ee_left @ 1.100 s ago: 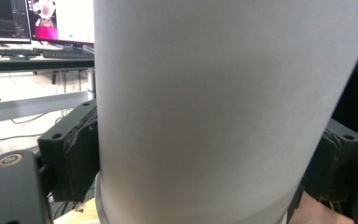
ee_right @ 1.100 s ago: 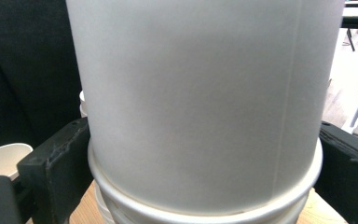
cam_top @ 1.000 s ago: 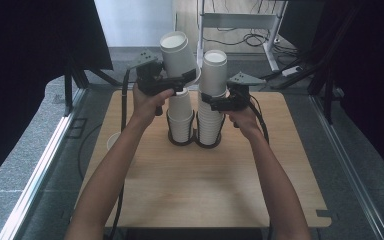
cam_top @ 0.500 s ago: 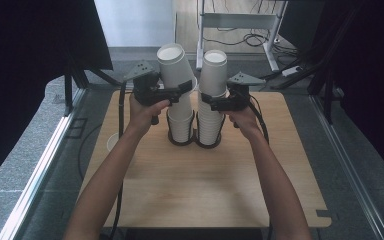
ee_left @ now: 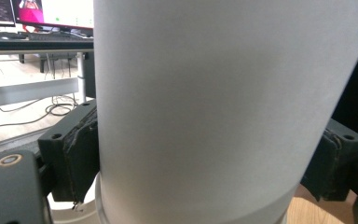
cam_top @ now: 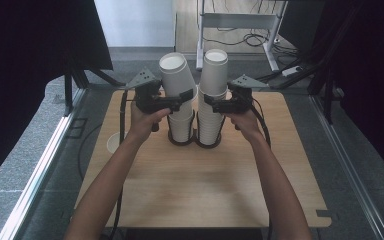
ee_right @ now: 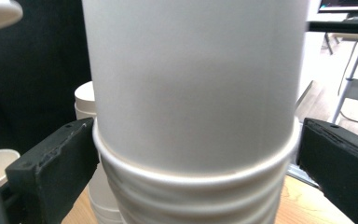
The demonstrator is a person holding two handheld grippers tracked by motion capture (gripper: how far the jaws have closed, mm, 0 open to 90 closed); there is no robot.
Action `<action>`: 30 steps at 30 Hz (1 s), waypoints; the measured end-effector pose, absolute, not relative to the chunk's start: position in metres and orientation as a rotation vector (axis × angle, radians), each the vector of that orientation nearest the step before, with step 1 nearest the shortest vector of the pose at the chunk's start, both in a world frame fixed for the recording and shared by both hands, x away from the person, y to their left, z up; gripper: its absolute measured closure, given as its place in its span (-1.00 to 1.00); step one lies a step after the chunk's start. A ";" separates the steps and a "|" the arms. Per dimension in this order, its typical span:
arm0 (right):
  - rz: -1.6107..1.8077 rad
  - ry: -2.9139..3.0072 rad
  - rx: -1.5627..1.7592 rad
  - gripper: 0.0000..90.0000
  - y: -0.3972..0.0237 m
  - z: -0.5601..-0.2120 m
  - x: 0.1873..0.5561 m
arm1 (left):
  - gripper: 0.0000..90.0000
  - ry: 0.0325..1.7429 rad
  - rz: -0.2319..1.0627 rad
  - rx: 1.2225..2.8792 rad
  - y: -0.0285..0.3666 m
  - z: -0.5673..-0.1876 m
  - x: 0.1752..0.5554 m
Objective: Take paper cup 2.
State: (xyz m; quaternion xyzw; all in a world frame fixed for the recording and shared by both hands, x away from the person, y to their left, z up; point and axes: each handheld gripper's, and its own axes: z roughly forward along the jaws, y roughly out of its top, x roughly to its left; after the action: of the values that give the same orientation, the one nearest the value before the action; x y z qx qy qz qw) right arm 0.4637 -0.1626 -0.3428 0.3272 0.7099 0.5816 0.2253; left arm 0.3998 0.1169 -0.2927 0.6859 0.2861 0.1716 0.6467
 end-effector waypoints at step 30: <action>1.629 1.869 0.860 -0.98 -0.201 -0.360 0.401 | -0.71 0.650 0.361 1.598 0.114 -0.329 0.379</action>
State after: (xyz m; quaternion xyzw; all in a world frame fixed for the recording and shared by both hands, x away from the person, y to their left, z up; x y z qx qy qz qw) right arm 0.4007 -0.2011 -0.3602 0.3168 0.6885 0.6002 0.2556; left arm 0.3787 0.1135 -0.3289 0.6997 0.2844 0.1580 0.6361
